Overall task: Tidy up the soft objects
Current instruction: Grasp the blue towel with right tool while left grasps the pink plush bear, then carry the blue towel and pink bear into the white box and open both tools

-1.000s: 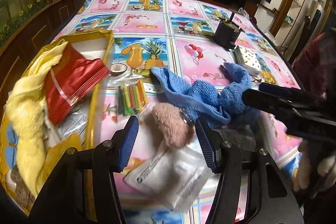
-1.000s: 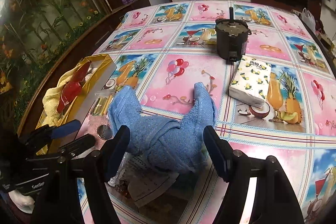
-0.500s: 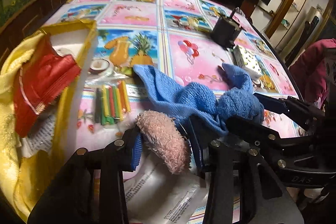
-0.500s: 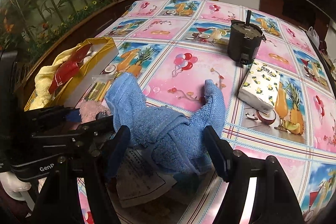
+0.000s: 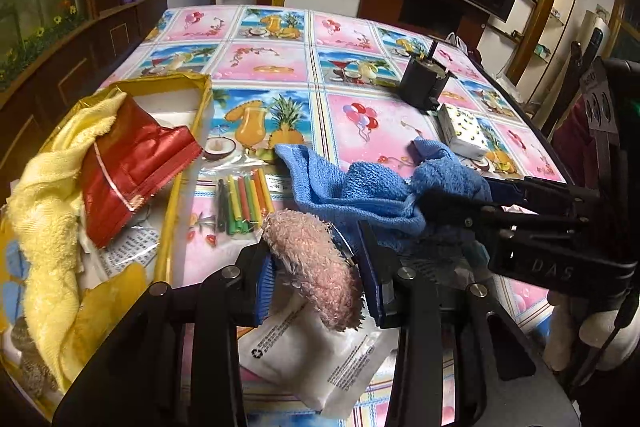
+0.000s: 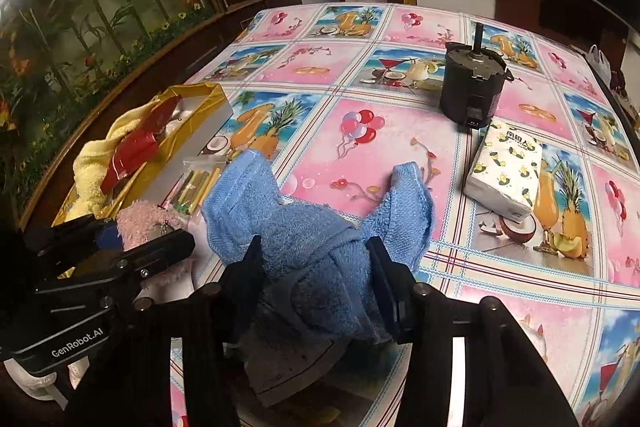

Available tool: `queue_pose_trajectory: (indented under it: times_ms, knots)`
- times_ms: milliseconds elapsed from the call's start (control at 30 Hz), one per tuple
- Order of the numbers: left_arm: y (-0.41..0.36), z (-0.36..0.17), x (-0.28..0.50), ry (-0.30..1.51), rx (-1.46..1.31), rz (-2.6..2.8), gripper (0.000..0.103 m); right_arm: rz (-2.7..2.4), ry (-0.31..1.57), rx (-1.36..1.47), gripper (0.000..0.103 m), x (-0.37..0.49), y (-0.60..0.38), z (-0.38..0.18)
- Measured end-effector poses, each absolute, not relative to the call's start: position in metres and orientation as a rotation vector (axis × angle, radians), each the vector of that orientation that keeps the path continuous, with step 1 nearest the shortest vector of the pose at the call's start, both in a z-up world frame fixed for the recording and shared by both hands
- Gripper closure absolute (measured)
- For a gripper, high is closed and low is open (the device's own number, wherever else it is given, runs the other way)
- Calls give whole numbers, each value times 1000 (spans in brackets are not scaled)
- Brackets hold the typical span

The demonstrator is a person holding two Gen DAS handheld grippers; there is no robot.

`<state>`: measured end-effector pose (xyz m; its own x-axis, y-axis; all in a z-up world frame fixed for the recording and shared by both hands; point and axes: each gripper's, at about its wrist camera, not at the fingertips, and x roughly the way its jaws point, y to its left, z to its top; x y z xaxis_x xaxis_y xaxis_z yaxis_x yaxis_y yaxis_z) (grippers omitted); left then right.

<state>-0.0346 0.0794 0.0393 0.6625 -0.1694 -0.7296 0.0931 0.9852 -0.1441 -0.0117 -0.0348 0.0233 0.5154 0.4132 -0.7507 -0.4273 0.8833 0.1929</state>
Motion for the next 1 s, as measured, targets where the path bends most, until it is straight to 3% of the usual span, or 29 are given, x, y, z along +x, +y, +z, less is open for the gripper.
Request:
queue_pose_trajectory:
  times_ms: [433, 1000]
  knots:
    - [100, 79, -78, 701, -99, -106, 67, 494, 716, 9, 53, -49, -33, 87]
    - [213, 97, -114, 618, -269, 58, 66, 602, 617, -51, 53, -85, 39, 135]
